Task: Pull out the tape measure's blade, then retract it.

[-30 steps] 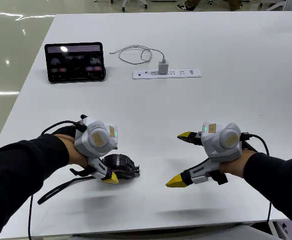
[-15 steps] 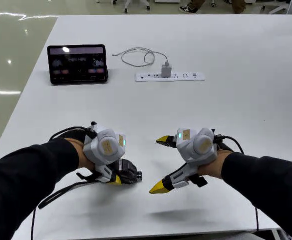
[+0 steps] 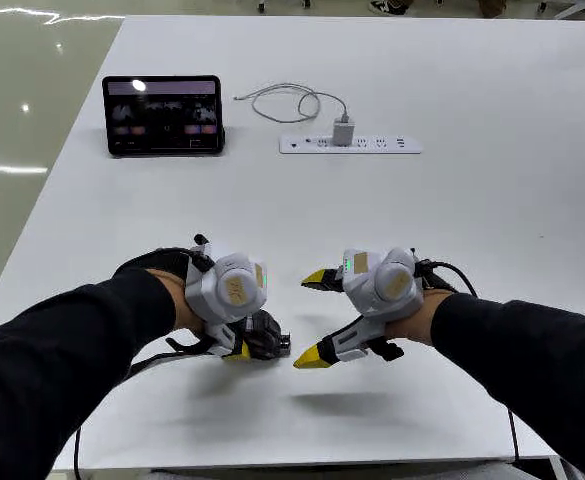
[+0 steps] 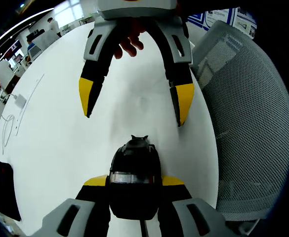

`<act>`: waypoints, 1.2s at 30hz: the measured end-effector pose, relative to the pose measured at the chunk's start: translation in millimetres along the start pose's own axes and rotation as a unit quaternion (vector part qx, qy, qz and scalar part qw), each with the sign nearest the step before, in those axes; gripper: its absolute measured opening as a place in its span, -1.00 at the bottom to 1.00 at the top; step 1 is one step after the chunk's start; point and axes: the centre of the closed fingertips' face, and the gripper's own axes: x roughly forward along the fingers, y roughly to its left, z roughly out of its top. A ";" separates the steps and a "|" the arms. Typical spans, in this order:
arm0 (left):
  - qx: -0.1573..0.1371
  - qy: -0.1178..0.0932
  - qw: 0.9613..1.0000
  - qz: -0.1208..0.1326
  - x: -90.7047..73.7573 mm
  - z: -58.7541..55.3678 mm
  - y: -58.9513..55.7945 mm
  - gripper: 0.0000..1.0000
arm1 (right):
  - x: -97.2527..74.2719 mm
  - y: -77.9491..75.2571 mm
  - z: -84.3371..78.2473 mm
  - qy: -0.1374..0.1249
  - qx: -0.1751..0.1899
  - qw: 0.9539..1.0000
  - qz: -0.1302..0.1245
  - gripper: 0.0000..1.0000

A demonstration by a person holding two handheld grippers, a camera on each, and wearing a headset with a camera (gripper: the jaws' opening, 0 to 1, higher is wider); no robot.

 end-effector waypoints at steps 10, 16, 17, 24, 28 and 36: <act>-0.004 0.000 1.000 -0.004 1.1 0.2 1.5 -0.35 | 25.0 4.4 -12.1 0.035 -0.027 0.999 0.015 -0.16; -0.007 -0.005 1.000 -0.005 1.4 0.3 1.8 -0.34 | 28.5 3.1 -20.1 0.053 -0.035 0.998 0.017 -0.44; -0.007 -0.006 1.000 -0.004 1.4 0.3 1.8 -0.34 | 28.6 3.2 -20.9 0.055 -0.036 0.998 0.017 -0.48; -0.010 -0.011 1.000 -0.002 1.6 0.4 2.3 -0.34 | 34.9 12.2 -25.7 0.068 -0.012 0.997 0.031 -0.76; -0.011 -0.014 1.000 -0.001 1.8 0.5 1.8 -0.34 | 37.7 9.5 -22.8 0.081 -0.036 0.996 0.025 -0.76; -0.014 -0.014 1.000 -0.001 1.0 -0.1 1.7 -0.34 | 36.6 9.1 -26.2 0.080 -0.017 0.996 0.031 -0.80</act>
